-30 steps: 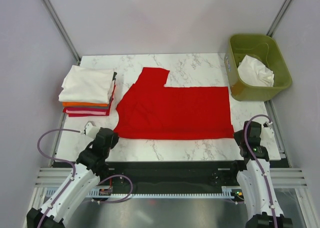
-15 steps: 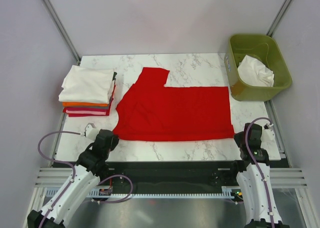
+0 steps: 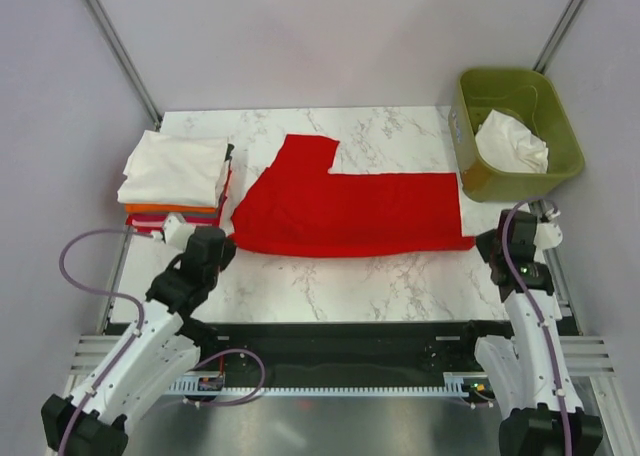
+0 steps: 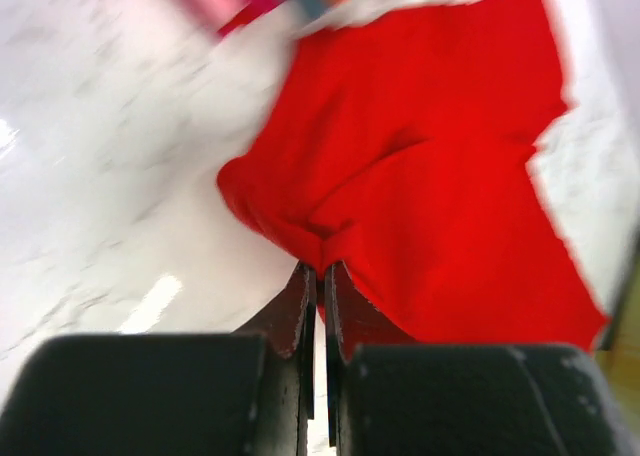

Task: Fold and stack the t-shirts
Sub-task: Fold the tshirt

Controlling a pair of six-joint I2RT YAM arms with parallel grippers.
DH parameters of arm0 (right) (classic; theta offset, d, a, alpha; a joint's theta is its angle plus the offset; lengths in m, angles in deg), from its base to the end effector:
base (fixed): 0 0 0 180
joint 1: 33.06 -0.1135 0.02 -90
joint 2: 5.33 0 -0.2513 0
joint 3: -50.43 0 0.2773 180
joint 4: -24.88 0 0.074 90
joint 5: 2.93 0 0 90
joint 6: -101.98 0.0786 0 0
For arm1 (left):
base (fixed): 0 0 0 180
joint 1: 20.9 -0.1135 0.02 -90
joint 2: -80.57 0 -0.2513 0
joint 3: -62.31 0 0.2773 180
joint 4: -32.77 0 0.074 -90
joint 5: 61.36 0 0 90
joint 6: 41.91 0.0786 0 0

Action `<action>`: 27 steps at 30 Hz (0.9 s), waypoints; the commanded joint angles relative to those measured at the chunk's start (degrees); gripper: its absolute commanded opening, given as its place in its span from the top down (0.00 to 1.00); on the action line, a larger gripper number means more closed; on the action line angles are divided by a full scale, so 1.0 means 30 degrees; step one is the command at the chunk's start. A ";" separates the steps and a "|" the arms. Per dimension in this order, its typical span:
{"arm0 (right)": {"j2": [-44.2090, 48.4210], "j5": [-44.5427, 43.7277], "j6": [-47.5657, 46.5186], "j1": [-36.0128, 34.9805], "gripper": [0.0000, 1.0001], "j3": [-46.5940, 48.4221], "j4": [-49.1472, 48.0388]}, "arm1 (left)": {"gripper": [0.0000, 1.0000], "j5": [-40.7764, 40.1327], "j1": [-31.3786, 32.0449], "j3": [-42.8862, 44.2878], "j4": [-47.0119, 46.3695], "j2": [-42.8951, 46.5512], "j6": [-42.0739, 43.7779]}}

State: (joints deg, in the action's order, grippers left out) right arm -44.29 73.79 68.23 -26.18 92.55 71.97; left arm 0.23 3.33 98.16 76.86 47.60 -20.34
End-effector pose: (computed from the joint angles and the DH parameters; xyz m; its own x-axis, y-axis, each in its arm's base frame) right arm 0.2062 -0.0431 0.1824 -0.1492 0.8331 -0.5326 0.7287 0.4567 0.5103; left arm 0.1921 -0.0454 0.1699 -0.2530 -0.7831 -0.5681 -0.5460 0.6003 -0.5844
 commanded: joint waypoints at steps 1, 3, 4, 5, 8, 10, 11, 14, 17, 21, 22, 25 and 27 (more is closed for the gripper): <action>-0.1071 -0.0116 0.0176 0.0081 1.00 0.3768 -0.0926 | 0.98 -0.2192 -0.0078 0.4744 -0.1245 -0.2038 0.2208; -0.1397 -0.0173 0.0031 0.0082 1.00 0.6404 -0.0139 | 0.98 -0.2047 -0.0078 0.7636 -0.1069 -0.2455 0.3405; -0.1601 -0.0290 -0.0086 0.0053 1.00 0.7370 0.0273 | 0.98 -0.1785 -0.0078 0.8525 -0.1040 -0.2573 0.3848; -0.1603 -0.0639 -0.0349 0.0081 1.00 0.9294 0.0712 | 0.98 -0.1637 -0.0078 1.0274 -0.1010 -0.2574 0.4317; -0.1341 -0.0818 -0.0818 0.0053 1.00 1.2851 0.1682 | 0.98 -0.0935 -0.0078 1.2598 -0.0951 -0.2282 0.5871; -0.1164 -0.0614 -0.1199 0.0082 1.00 1.5128 0.1625 | 0.98 -0.0380 -0.0078 1.4825 -0.0747 -0.2164 0.6780; -0.1251 -0.0526 -0.1317 0.0082 1.00 1.5927 0.1654 | 0.98 -0.0260 -0.0078 1.6254 -0.0688 -0.2164 0.7014; -0.1865 -0.0437 -0.1406 0.0082 1.00 1.8588 0.1742 | 0.98 -0.0054 -0.0078 1.9008 -0.0454 -0.2572 0.7630; -0.2918 -0.0496 -0.1172 0.0081 1.00 2.0413 0.1713 | 0.98 -0.0433 -0.0078 2.1646 -0.0366 -0.3830 0.8333; -0.5315 0.0234 -0.0879 0.0081 1.00 2.1384 0.1159 | 0.98 -0.1428 -0.0078 2.4058 -0.0365 -0.6988 0.9416; -0.5759 0.0701 -0.0675 0.0082 1.00 2.1239 0.0953 | 0.98 -0.1808 -0.0078 2.4293 -0.0336 -0.7665 0.9535; -0.7425 0.1348 -0.0294 0.0053 1.00 2.0392 -0.0013 | 0.98 -0.1814 -0.0224 2.4589 -0.0395 -0.9829 0.9362; -0.8772 0.1846 -0.0059 0.0053 1.00 2.0155 -0.0570 | 0.98 -0.1171 -0.0806 2.4297 -0.0598 -1.0830 0.8689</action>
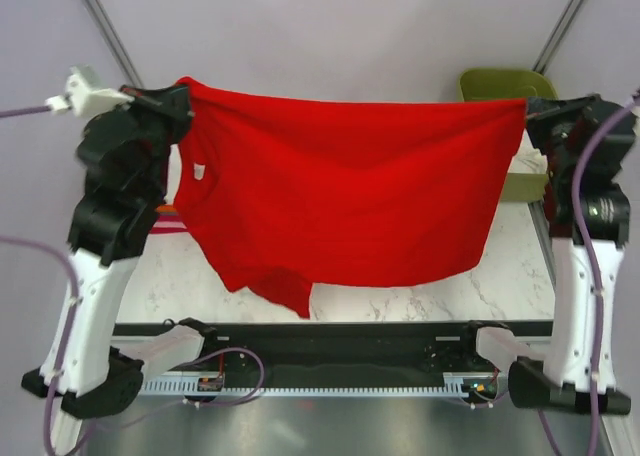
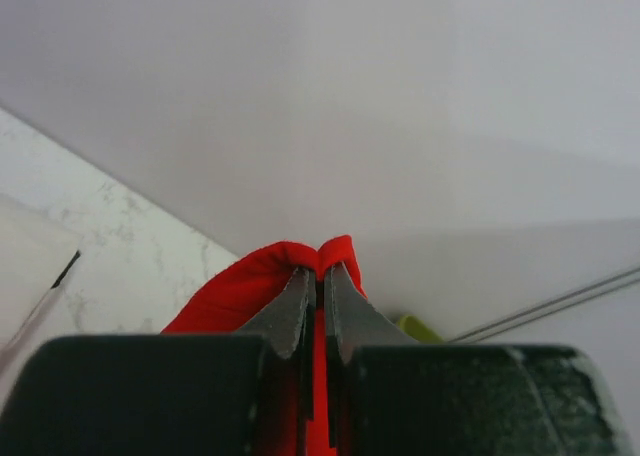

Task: Fold and stack the t-shirts
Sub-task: Fold the tshirt

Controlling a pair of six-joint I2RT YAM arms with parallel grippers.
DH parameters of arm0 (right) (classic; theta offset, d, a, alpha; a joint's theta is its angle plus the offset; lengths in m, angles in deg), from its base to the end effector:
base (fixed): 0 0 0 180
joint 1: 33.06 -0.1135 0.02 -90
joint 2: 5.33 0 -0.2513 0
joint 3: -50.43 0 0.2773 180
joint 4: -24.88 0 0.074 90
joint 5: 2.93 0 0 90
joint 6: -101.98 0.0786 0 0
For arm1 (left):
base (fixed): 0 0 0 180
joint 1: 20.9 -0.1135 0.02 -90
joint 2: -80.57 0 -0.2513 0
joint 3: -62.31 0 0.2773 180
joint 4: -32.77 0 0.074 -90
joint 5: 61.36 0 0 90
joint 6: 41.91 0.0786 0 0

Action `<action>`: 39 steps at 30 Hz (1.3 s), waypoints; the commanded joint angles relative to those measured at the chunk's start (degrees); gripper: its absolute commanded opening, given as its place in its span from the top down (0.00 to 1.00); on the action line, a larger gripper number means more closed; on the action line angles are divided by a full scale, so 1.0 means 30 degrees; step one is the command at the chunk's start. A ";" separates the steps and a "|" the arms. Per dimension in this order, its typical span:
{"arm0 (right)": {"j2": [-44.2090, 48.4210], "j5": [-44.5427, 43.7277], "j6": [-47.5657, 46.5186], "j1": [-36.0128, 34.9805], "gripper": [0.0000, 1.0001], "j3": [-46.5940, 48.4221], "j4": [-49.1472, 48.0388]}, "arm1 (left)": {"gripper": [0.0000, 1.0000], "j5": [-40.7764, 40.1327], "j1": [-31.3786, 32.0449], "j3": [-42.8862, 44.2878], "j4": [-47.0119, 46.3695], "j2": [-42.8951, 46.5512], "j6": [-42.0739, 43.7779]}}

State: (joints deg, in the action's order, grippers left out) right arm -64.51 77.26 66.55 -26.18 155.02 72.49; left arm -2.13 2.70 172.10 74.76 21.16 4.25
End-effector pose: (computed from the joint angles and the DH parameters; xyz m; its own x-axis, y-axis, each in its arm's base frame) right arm 0.2339 -0.0417 0.5210 0.2118 0.7832 -0.5846 0.1975 0.5515 0.8104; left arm 0.2076 -0.0468 0.5641 0.1794 -0.7278 -0.6619 0.0062 0.6736 -0.7391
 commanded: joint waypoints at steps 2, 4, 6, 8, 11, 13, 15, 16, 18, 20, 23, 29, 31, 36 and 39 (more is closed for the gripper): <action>-0.2945 0.0951 0.0590 0.0053 1.00 -0.0816 -0.1329 | 0.98 0.1196 -0.1269 -0.0643 -0.0162 -0.3421 -0.0557; -0.4293 0.1099 0.0678 0.0082 1.00 -0.0496 -0.1712 | 0.98 0.3006 -0.2353 -0.0645 -0.0777 -0.4330 -0.1118; -0.5869 0.1304 0.0679 0.0081 1.00 0.0177 -0.2123 | 0.98 0.3631 -0.3113 0.0171 -0.1100 -0.5853 -0.1355; -0.7133 0.1363 0.0562 0.0111 1.00 0.1990 -0.2067 | 0.98 0.4450 -0.3643 0.2270 -0.1044 -0.7576 -0.1356; -0.9740 0.2121 0.0648 0.0461 1.00 0.5503 -0.1891 | 0.98 0.5303 -0.4582 0.6374 -0.0693 -1.0064 -0.1181; -1.1790 0.3176 0.1175 0.0872 1.00 0.8190 -0.1774 | 0.98 0.5710 -0.5080 0.9908 -0.0254 -1.1330 -0.1179; -1.3776 0.3992 0.1613 0.0989 1.00 1.0857 -0.1714 | 0.98 0.6703 -0.5664 1.2030 -0.0105 -1.3316 -0.1384; -1.4457 0.4145 0.1761 0.1048 1.00 1.1686 -0.1627 | 0.98 0.7058 -0.5900 1.3868 -0.0105 -1.4083 -0.1530; -1.6239 0.4438 0.2054 0.1049 1.00 1.3123 -0.1626 | 0.98 0.7876 -0.6629 1.5287 -0.0542 -1.5837 -0.2407; -1.7359 0.4993 0.2493 0.1049 1.00 1.4825 -0.1916 | 0.98 0.9488 -0.7130 1.5528 -0.1535 -1.6577 -0.3545; -1.8768 0.6545 0.2963 0.1078 1.00 1.4744 -0.3841 | 0.98 1.0167 -0.7572 1.4797 -0.2945 -1.7662 -0.3991; -1.9298 0.8481 0.2878 0.1078 1.00 0.9973 -0.7157 | 0.98 1.0811 -0.7630 0.8302 -0.5988 -1.6730 -0.3582; -1.9152 0.8424 0.2497 0.1049 1.00 0.8191 -0.7455 | 0.98 1.0811 -0.7689 0.4828 -0.7740 -1.5969 -0.3640; -1.8508 0.7985 0.1500 0.1107 1.00 0.5019 -0.7895 | 0.98 1.0635 -0.7748 0.0416 -0.9244 -1.4270 -0.3728; -1.8098 0.7809 0.0944 0.1078 1.00 0.3292 -0.8071 | 0.98 1.0926 -0.7748 -0.1695 -0.9744 -1.3595 -0.3904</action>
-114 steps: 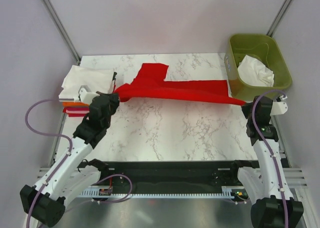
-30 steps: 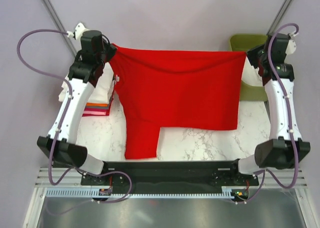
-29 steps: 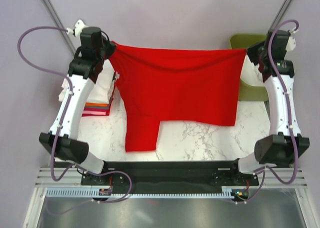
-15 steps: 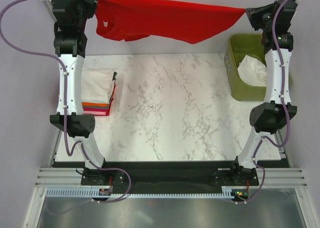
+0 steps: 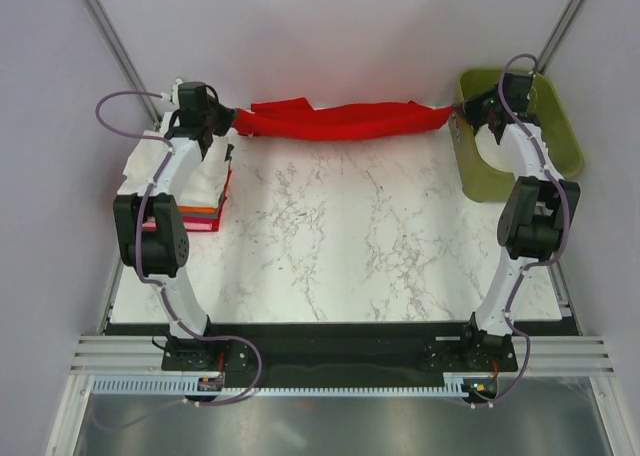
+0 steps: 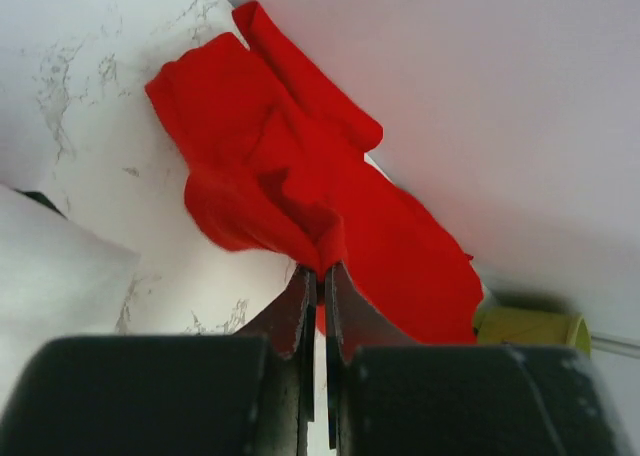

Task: Fold and stack the t-shirts
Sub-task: Fold the tshirt

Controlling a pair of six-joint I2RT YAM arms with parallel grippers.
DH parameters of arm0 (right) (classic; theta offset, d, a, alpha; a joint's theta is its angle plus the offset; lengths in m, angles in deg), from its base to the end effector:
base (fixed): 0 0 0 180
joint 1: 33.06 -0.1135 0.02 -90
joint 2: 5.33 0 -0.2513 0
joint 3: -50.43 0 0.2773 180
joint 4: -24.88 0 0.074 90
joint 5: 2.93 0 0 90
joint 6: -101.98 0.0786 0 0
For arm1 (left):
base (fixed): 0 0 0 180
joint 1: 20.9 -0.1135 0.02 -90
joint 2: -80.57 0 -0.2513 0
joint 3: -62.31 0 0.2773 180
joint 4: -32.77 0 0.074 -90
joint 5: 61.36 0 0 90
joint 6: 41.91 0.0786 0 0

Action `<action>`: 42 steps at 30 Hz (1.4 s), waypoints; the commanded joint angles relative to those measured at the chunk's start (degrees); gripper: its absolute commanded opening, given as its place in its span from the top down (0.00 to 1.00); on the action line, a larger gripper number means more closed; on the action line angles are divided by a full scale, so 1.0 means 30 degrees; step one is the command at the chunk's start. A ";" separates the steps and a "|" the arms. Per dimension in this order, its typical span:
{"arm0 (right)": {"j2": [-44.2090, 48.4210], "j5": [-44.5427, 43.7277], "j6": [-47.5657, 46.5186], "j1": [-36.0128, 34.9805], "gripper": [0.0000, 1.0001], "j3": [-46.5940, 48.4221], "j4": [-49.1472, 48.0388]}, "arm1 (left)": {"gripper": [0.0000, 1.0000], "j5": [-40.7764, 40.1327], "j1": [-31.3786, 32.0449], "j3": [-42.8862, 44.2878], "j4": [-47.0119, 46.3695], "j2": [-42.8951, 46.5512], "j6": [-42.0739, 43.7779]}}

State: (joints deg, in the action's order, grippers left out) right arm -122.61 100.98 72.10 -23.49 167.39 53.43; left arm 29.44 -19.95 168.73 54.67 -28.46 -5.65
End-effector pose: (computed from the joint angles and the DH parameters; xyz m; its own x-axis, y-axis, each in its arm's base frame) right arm 0.5397 -0.0718 0.2627 -0.2773 0.9003 -0.3356 0.3898 0.4247 0.8171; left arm 0.5177 -0.0097 0.2751 -0.2689 -0.8019 -0.5335 -0.3171 0.5967 -0.7371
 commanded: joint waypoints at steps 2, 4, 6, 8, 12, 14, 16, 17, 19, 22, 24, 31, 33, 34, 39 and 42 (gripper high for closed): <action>0.1414 -0.0038 -0.1346 0.0211 1.00 -0.1362 -0.1806 | 0.98 0.0495 -0.0229 -0.1571 -0.3663 0.3179 -0.0604; 0.1765 -0.0241 -0.1727 0.0211 1.00 -0.2005 -0.1777 | 0.98 0.0612 -0.0229 -0.2098 -0.3664 0.3530 -0.0517; 0.2234 -0.0359 -0.1845 0.0211 1.00 -0.2649 -0.1748 | 0.98 0.0700 -0.0229 -0.2422 -0.3635 0.3794 -0.0428; 0.2818 -0.0476 -0.1933 0.0211 1.00 -0.3091 -0.1777 | 0.98 0.0760 -0.0229 -0.3007 -0.3606 0.4321 -0.0341; 0.3961 -0.0828 -0.2138 0.0211 1.00 -0.4874 -0.1777 | 0.98 0.0818 -0.0229 -0.4529 -0.3605 0.5463 -0.0311; 0.4750 -0.1032 -0.2226 0.0211 1.00 -0.5609 -0.1864 | 0.98 0.0876 -0.0200 -0.5730 -0.3693 0.6251 -0.0311; 0.5251 -0.1063 -0.2402 0.0211 1.00 -0.6664 -0.1982 | 0.98 0.1052 -0.0200 -0.7131 -0.4013 0.6752 -0.0369; 0.5717 -0.1150 -0.2489 0.0211 1.00 -0.7306 -0.2127 | 0.98 0.1197 -0.0200 -0.8039 -0.4247 0.7248 -0.0456; 0.6189 -0.1209 -0.2607 0.0240 1.00 -0.7895 -0.2158 | 0.98 0.1374 -0.0171 -0.8952 -0.4482 0.7748 -0.0544; 0.7126 -0.1443 -0.2783 0.0328 1.00 -0.9096 -0.2158 | 0.98 0.1638 0.0034 -1.0564 -0.4835 0.8628 -0.0546; 0.7829 -0.1444 -0.2812 0.0503 1.00 -0.9943 -0.2245 | 0.98 0.1697 0.0210 -1.1412 -0.5128 0.9095 -0.0516; 0.9617 -0.1356 -0.3193 0.1412 1.00 -1.1938 -0.2217 | 0.98 0.2283 0.0591 -1.2500 -0.5070 0.9857 -0.0048; 1.0203 -0.1327 -0.3369 0.1529 1.00 -1.2755 -0.2246 | 0.98 0.2050 0.0621 -1.3142 -0.5099 1.0326 0.0011; 1.0378 -0.1298 -0.3427 0.1529 1.00 -1.3051 -0.2246 | 0.98 0.1962 0.0621 -1.3407 -0.5070 1.0793 0.0069; 1.1813 -0.0947 -0.3136 0.1822 1.00 -1.5887 -0.3269 | 0.98 0.1931 0.0621 -1.5570 -0.4924 1.2377 0.0187; 1.2780 -0.1004 -0.3280 0.1793 1.00 -1.7416 -0.3769 | 0.98 0.1902 0.0621 -1.7152 -0.4924 1.3607 0.0129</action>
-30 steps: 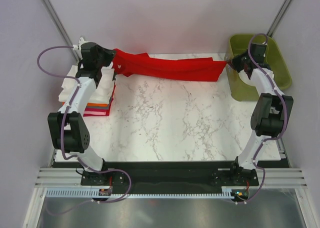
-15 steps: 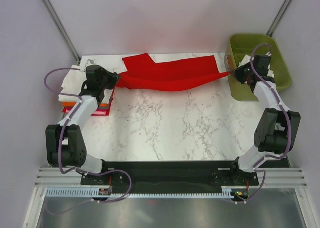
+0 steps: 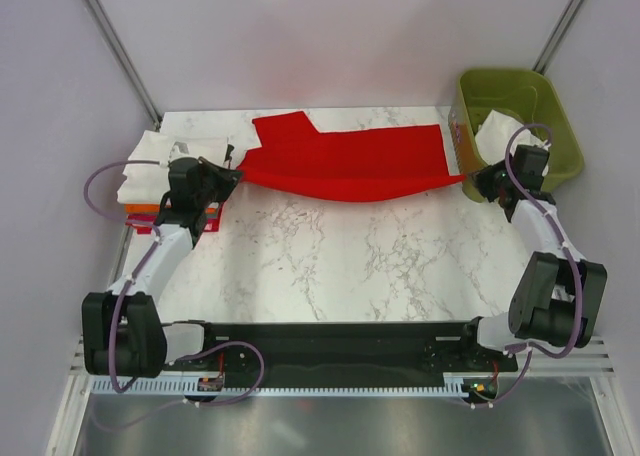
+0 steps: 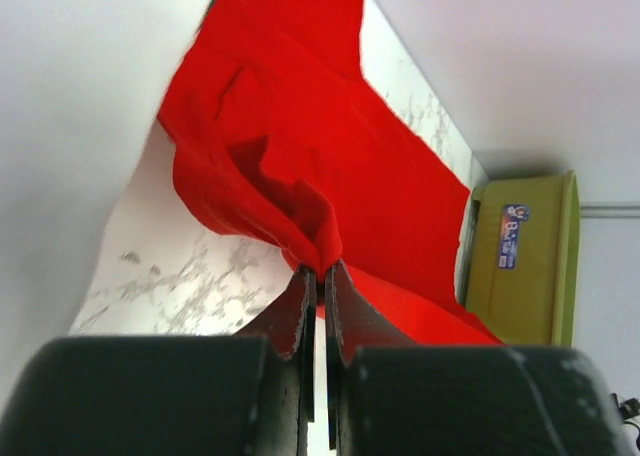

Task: Fold and stack the t-shirts
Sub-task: Fold the tshirt

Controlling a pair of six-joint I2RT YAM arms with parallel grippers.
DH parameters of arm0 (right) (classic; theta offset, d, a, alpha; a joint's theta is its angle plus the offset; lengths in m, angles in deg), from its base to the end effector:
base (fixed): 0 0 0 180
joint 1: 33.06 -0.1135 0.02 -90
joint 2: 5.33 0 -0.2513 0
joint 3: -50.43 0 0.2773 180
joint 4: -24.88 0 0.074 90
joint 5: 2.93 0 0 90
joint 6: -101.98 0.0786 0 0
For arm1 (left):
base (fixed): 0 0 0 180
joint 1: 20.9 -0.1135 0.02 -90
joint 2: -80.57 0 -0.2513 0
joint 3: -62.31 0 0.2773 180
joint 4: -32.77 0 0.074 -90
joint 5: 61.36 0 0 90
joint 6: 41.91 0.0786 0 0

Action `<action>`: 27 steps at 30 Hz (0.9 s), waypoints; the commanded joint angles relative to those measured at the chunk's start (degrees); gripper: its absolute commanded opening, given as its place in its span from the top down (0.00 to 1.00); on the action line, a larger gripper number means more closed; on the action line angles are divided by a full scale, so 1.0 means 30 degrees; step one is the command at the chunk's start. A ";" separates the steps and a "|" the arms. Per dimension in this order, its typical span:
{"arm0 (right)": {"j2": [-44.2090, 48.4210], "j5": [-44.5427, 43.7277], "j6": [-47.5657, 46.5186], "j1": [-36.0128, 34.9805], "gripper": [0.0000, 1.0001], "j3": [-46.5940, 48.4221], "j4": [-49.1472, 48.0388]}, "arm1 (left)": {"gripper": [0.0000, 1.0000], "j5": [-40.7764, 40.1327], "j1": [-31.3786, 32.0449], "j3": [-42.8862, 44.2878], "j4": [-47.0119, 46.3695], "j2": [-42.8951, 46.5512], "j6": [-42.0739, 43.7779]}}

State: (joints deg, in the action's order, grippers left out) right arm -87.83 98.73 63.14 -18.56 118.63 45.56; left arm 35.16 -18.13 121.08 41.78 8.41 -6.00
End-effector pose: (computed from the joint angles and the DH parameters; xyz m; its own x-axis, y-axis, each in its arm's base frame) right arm 0.3715 -0.0797 0.2076 -0.2820 0.8608 -0.4236 0.4856 0.5088 0.7109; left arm 0.3525 -0.0260 0.2305 -0.3471 -0.7889 -0.5072 -0.2186 0.5940 -0.7742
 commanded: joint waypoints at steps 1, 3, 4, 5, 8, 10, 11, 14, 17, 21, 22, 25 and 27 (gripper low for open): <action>0.1423 -0.0254 -0.0381 0.0146 1.00 -0.1484 -0.1175 | 0.98 0.0022 0.0016 -0.1654 -0.0625 0.1638 0.0245; 0.2126 -0.0341 -0.0586 0.0176 1.00 -0.2418 -0.1176 | 0.98 -0.0036 0.0016 -0.2822 -0.0654 0.2427 0.0303; 0.2390 -0.0545 -0.0761 0.0176 1.00 -0.2744 -0.1205 | 0.98 -0.0123 0.0016 -0.3236 -0.0654 0.2693 0.0362; 0.2943 -0.0663 -0.0850 0.0176 1.00 -0.3472 -0.1234 | 0.98 -0.0153 0.0016 -0.3646 -0.0770 0.2986 0.0362; 0.4088 -0.1191 -0.0997 0.0176 1.00 -0.4677 -0.1410 | 0.98 -0.0299 0.0016 -0.5433 -0.0976 0.3837 0.0275; 0.4674 -0.1395 -0.0997 0.0205 1.00 -0.5878 -0.1527 | 0.98 -0.0270 0.0016 -0.6663 -0.1064 0.4508 0.0100; 0.5373 -0.1716 -0.0997 0.0234 1.00 -0.6288 -0.1556 | 0.98 -0.0241 0.0016 -0.7074 -0.1123 0.4774 0.0041; 0.7071 -0.2418 -0.0968 0.0234 1.00 -0.8074 -0.1528 | 0.98 -0.0387 0.0016 -0.8656 -0.1211 0.5740 -0.0252; 0.8862 -0.3006 -0.0822 0.0235 1.00 -1.0064 -0.1032 | 0.98 -0.0680 0.0016 -0.9946 -0.0949 0.6853 -0.0486; 1.0739 -0.4175 -0.0383 0.0235 1.00 -1.1300 0.0140 | 0.98 -0.1906 -0.0013 -1.1526 0.0748 0.8610 -0.1277; 1.1293 -0.4354 -0.0382 0.0234 1.00 -1.1418 0.0810 | 0.98 -0.2114 -0.0013 -1.1792 0.1535 0.8991 -0.1510; 1.2057 -0.5670 -0.0587 0.0235 1.00 -1.1595 0.2186 | 0.98 -0.3198 -0.0013 -1.2876 0.2476 1.0866 -0.1834; 1.2206 -0.6082 -0.0820 0.0235 1.00 -1.1537 0.2747 | 0.98 -0.3580 -0.0013 -1.3463 0.2830 1.2151 -0.1806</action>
State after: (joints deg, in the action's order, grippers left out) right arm -52.51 86.03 61.59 -18.16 83.94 50.50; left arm 29.26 -18.13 82.42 47.07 40.85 -9.12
